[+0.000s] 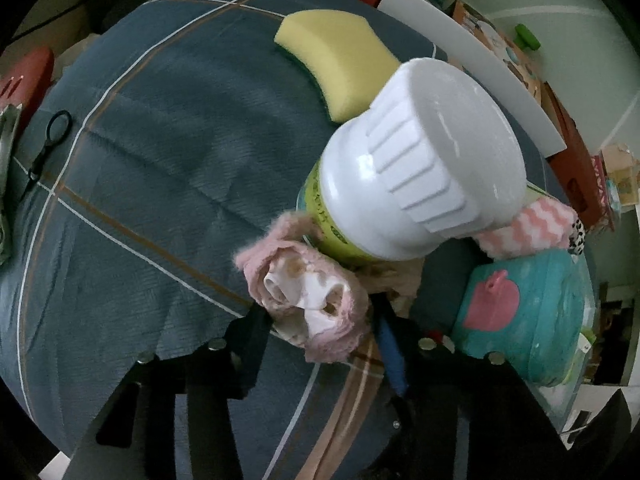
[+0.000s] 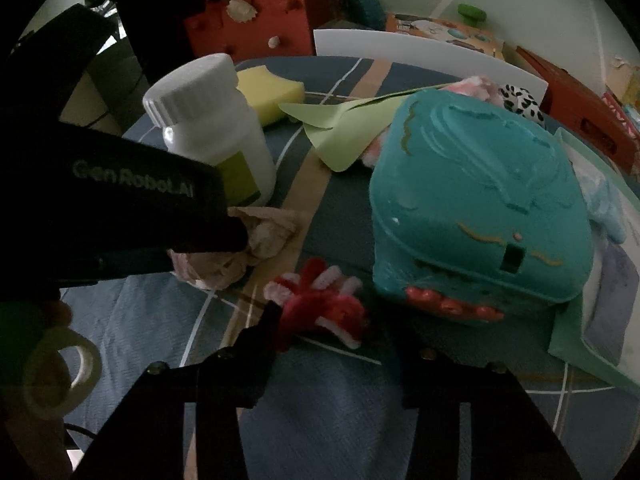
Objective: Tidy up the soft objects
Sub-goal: 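Grasp the pink cloth with the left tool while the right tool grasps the red plush toy, then lift the pink cloth and red plush toy off the table with both tools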
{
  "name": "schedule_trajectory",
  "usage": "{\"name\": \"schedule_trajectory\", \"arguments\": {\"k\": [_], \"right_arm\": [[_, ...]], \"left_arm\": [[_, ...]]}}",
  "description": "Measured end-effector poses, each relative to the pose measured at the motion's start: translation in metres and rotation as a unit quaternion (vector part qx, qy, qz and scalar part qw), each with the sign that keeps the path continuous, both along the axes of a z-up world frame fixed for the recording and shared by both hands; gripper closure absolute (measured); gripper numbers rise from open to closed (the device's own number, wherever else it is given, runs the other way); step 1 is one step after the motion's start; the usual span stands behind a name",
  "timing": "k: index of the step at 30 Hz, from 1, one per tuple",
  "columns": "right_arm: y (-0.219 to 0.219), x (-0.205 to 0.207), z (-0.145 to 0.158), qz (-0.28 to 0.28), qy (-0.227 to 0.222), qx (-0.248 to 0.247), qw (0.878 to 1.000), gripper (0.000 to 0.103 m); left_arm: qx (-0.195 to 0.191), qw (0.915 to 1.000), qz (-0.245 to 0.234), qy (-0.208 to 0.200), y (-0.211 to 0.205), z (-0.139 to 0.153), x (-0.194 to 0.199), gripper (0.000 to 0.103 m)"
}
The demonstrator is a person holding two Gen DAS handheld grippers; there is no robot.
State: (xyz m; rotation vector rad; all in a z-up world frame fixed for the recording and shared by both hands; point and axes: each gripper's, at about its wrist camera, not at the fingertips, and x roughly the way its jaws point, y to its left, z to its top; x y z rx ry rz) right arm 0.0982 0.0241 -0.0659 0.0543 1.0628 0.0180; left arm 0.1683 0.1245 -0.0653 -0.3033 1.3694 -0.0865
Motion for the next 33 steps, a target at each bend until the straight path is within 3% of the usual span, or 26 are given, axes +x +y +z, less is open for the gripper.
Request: {"name": "schedule_trajectory", "arguments": {"k": [9, 20, 33], "right_arm": [[-0.004, -0.005, 0.003, 0.002, -0.002, 0.014, 1.0, 0.056], [-0.009, -0.009, 0.008, -0.003, -0.004, 0.032, 0.999, 0.056], [-0.016, -0.018, 0.023, -0.006, -0.017, 0.056, 0.998, 0.057]], "left_arm": [[-0.005, 0.9999, -0.009, -0.009, -0.01, 0.004, -0.002, 0.075], [-0.007, 0.9997, -0.011, -0.019, -0.003, 0.013, -0.011, 0.083], [-0.004, 0.9994, -0.018, -0.028, -0.007, 0.019, -0.016, 0.085]]}}
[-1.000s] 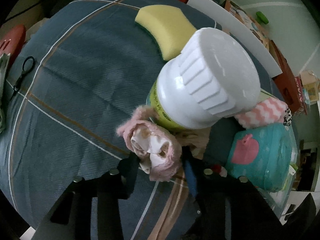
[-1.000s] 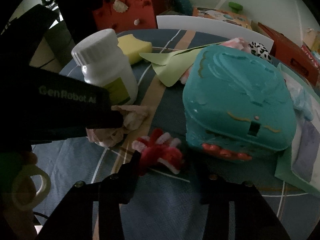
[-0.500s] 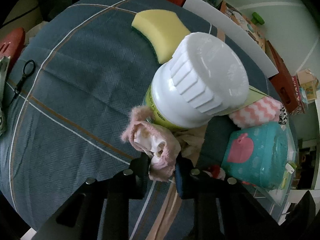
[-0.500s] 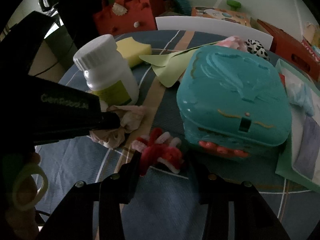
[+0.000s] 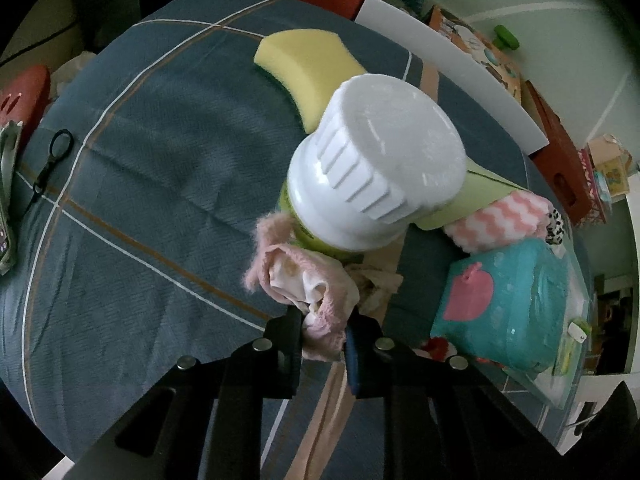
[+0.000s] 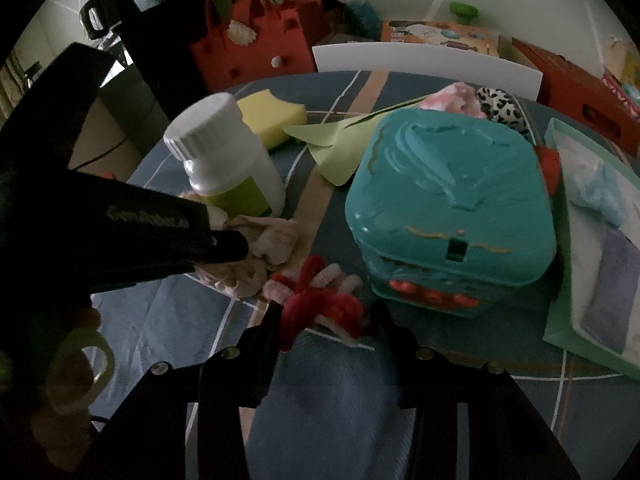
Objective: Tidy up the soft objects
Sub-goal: 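Lift the pink cloth and red plush toy off the table with both tools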
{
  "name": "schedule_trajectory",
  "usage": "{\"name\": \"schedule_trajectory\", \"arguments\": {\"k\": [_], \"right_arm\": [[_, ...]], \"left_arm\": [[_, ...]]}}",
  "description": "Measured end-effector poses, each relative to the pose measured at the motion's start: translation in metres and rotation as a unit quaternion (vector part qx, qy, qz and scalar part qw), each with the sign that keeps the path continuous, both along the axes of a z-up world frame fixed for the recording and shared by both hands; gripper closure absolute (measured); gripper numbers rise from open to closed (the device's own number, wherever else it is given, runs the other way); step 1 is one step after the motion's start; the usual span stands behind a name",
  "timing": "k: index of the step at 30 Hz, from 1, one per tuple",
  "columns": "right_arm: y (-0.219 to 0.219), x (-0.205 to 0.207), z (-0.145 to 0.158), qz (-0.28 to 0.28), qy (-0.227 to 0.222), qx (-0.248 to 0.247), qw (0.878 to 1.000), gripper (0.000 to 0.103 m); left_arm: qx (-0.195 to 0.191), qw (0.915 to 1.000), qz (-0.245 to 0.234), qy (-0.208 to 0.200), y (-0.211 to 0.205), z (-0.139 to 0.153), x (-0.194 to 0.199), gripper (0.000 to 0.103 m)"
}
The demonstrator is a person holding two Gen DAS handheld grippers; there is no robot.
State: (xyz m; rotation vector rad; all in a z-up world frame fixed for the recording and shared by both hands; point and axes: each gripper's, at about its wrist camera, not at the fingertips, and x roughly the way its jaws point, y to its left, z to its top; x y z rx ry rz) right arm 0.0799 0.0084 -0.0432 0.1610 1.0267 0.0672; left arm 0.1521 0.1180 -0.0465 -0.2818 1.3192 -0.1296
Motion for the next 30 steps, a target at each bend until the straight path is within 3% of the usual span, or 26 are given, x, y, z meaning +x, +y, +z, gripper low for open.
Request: {"name": "schedule_trajectory", "arguments": {"k": [15, 30], "right_arm": [[-0.008, -0.016, 0.017, -0.005, -0.016, 0.008, 1.0, 0.057], [-0.018, -0.039, 0.066, -0.016, -0.068, 0.018, 0.997, 0.057]], "left_arm": [[-0.001, 0.9995, -0.011, -0.03, -0.006, 0.024, -0.017, 0.085], [0.001, 0.9939, -0.037, -0.104, -0.011, 0.078, -0.041, 0.085]]}}
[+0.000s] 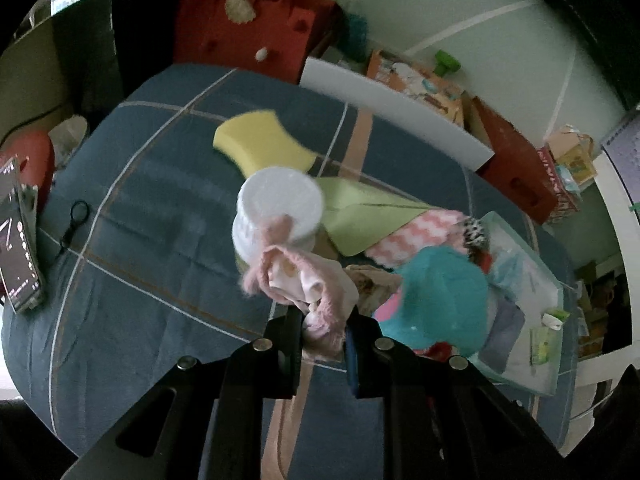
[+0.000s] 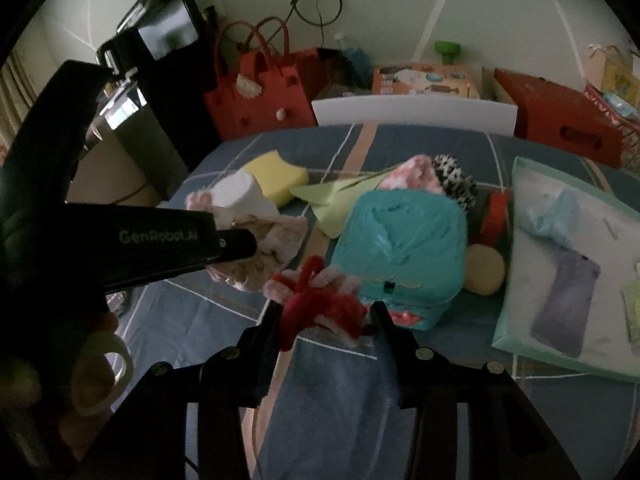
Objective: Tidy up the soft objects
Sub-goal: 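Lift the pink cloth and red plush toy off the table with both tools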
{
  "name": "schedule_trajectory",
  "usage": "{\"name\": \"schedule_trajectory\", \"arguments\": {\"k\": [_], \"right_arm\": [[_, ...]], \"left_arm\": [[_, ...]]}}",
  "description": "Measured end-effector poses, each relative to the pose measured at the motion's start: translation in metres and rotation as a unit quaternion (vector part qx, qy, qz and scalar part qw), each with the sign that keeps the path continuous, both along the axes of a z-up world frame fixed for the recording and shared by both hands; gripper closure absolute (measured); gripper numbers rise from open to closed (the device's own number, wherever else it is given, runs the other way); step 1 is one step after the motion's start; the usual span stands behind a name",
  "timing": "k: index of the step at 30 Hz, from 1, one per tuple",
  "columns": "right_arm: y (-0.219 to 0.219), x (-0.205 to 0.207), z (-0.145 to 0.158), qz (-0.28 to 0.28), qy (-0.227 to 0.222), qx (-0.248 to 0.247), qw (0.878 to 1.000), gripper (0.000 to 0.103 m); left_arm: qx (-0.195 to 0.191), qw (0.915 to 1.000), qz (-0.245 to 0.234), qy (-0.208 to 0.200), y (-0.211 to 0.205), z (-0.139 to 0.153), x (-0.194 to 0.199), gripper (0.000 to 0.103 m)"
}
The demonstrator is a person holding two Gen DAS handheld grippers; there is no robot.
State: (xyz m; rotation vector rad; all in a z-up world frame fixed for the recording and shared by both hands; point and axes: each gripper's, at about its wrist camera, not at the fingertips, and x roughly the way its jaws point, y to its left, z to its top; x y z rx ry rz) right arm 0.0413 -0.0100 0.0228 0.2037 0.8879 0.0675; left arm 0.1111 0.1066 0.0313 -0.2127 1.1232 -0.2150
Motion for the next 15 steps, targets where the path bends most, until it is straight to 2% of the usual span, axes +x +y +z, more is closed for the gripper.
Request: {"name": "schedule_trajectory", "arguments": {"k": [15], "right_arm": [[-0.031, -0.014, 0.041, -0.04, -0.048, -0.003, 0.998, 0.057]], "left_arm": [[-0.003, 0.9986, -0.007, -0.052, -0.021, 0.036, -0.007, 0.085]]}}
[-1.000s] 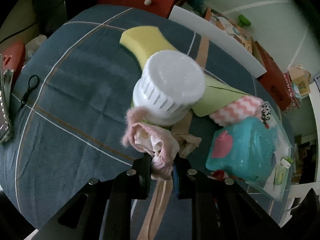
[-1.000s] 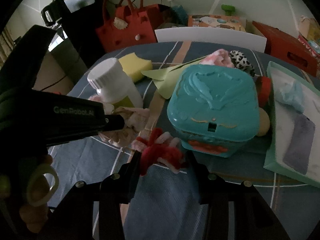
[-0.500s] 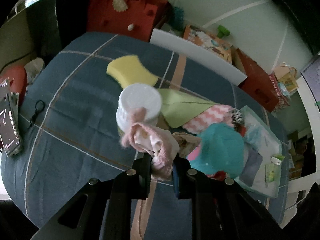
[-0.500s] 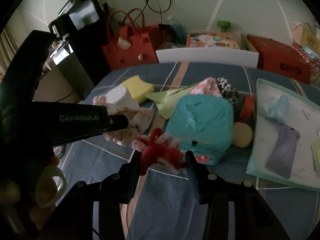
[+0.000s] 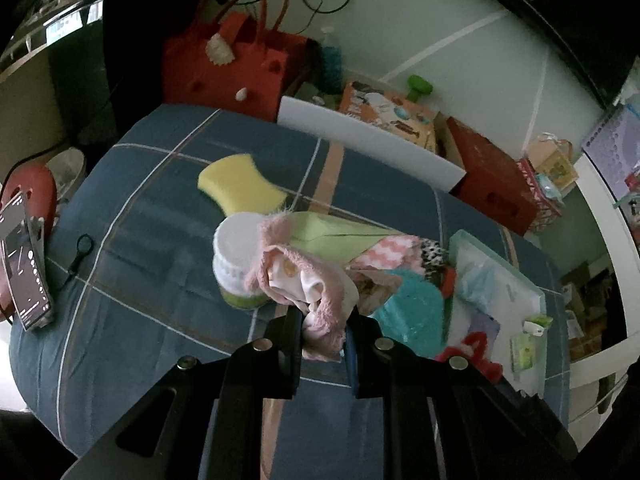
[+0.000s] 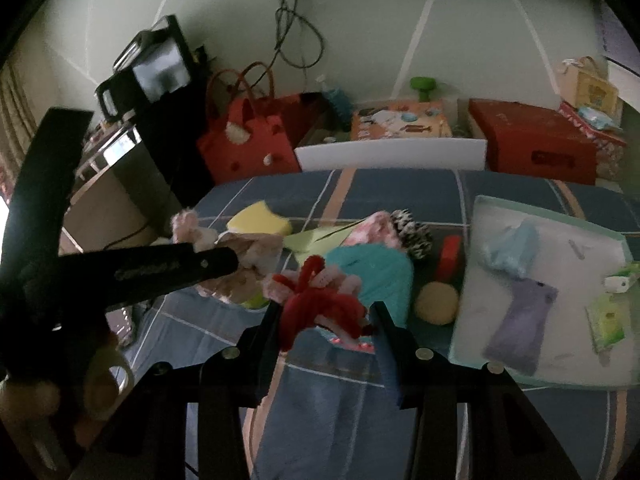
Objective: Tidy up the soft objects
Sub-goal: 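Lift the pink cloth and red plush toy off the table with both tools, then carry the pink cloth and red plush toy over the tray and release them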
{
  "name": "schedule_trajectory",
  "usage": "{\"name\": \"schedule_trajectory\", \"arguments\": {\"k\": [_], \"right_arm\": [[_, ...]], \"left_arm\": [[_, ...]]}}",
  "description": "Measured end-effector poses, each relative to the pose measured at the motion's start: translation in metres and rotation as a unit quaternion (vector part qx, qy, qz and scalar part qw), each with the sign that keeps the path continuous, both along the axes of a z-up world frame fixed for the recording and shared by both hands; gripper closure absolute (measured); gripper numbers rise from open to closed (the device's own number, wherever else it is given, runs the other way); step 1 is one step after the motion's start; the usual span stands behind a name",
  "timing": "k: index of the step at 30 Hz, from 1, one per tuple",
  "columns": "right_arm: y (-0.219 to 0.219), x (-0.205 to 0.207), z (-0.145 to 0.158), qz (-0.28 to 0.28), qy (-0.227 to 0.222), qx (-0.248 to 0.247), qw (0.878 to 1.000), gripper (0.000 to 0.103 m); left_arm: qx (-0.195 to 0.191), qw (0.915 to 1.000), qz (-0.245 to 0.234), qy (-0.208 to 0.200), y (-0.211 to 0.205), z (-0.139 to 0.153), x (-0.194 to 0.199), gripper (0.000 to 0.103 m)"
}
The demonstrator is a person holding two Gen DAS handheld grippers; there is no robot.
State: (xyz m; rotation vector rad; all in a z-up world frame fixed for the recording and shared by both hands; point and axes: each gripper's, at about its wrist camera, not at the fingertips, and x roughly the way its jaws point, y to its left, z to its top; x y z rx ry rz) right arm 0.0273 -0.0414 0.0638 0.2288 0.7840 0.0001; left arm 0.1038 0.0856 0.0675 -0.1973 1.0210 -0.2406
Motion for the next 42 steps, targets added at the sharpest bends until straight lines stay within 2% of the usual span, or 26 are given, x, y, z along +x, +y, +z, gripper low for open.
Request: {"name": "schedule_trajectory", "arguments": {"k": [7, 18, 31, 42], "right_arm": [[-0.032, -0.002, 0.014, -0.04, -0.014, -0.003, 0.999, 0.057], [-0.094, 0.003, 0.02, -0.116, -0.007, -0.006, 0.993, 0.057], [-0.179, 0.01, 0.032, -0.214, 0.002, -0.012, 0.977, 0.057], [-0.238, -0.008, 0.009, -0.265, 0.029, -0.006, 0.964, 0.057]], "left_arm": [[0.002, 0.9999, -0.016, -0.001, -0.02, 0.002, 0.004, 0.085], [0.008, 0.9989, -0.045, -0.01, -0.053, 0.007, 0.006, 0.085], [0.022, 0.9974, -0.068, -0.01, -0.083, 0.006, 0.007, 0.085], [0.042, 0.9948, -0.093, 0.002, -0.111, -0.008, 0.008, 0.085]]}}
